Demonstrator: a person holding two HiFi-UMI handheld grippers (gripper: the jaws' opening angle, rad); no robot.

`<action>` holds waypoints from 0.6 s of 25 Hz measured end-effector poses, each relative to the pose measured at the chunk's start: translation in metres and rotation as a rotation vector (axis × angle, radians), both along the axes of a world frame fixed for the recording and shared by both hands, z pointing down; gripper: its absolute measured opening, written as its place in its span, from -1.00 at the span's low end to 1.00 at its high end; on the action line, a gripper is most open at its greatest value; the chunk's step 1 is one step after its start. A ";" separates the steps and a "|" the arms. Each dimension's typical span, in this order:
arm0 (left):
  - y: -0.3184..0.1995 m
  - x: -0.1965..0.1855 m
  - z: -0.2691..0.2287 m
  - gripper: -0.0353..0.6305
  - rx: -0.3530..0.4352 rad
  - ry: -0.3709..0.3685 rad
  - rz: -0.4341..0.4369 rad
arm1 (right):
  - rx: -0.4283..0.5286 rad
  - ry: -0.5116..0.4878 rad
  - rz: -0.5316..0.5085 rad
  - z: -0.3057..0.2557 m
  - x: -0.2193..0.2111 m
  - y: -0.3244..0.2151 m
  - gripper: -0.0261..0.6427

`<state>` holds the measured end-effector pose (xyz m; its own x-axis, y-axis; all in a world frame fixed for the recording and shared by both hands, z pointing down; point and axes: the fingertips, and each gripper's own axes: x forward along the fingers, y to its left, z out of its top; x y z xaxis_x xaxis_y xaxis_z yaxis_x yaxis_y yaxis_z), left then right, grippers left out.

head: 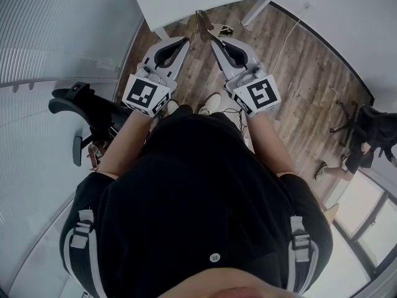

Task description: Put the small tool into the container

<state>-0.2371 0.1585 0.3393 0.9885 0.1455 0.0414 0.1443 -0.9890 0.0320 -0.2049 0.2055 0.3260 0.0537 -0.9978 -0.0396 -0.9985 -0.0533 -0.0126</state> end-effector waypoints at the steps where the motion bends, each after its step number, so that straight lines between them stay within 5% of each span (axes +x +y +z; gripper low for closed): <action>1: 0.003 0.007 0.000 -0.87 0.001 -0.004 -0.001 | 0.001 -0.004 -0.001 0.000 0.007 0.003 -0.89; 6: 0.027 0.063 -0.008 -0.87 0.016 -0.038 -0.012 | 0.011 -0.035 -0.013 -0.008 0.064 0.029 -0.89; 15: 0.027 0.069 0.002 -0.87 0.021 -0.029 -0.057 | 0.011 -0.034 -0.056 0.004 0.069 0.027 -0.89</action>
<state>-0.1678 0.1850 0.3413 0.9935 0.0877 0.0729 0.0868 -0.9961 0.0146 -0.1357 0.2329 0.3300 -0.0011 -0.9988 -0.0497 -0.9989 0.0034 -0.0464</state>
